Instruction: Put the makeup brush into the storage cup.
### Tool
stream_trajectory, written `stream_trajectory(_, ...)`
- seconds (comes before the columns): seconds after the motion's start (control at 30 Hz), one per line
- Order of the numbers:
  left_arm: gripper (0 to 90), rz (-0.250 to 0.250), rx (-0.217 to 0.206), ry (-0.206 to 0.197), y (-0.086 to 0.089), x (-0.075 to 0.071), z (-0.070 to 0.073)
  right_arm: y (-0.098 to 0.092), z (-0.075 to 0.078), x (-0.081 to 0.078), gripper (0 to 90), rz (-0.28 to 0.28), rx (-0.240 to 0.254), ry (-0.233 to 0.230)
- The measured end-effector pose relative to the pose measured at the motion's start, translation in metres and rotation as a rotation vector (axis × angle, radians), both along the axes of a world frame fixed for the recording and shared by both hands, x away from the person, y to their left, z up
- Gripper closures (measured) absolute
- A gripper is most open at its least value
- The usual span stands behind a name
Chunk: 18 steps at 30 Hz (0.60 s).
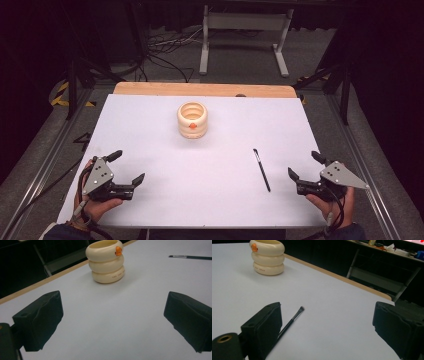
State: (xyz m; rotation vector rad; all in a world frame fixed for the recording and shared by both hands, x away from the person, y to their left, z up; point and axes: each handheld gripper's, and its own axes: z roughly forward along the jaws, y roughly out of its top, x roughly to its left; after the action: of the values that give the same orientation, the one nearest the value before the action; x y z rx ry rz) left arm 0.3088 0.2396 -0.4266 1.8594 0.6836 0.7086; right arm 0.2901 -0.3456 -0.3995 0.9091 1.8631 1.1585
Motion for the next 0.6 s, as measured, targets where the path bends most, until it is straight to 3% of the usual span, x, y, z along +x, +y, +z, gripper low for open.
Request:
stream_trajectory(0.37, 3.4, -0.006, 0.009, 0.029, 0.001, 0.001, -0.003, 0.003, 0.007, 0.005, 14.1, -0.002, 0.000, 0.116)
stream_trajectory(0.43, 3.7, 0.000, 0.017, 0.031, 0.000, 0.001, -0.004, 0.005, 0.008, 0.011, 15.4, -0.026, -0.020, 0.188)
stream_trajectory(0.6, 3.8, -0.008, 0.038, 0.037, -0.004, 0.001, -0.006, 0.020, 0.009, 0.024, 22.8, 0.028, -0.080, 0.297)
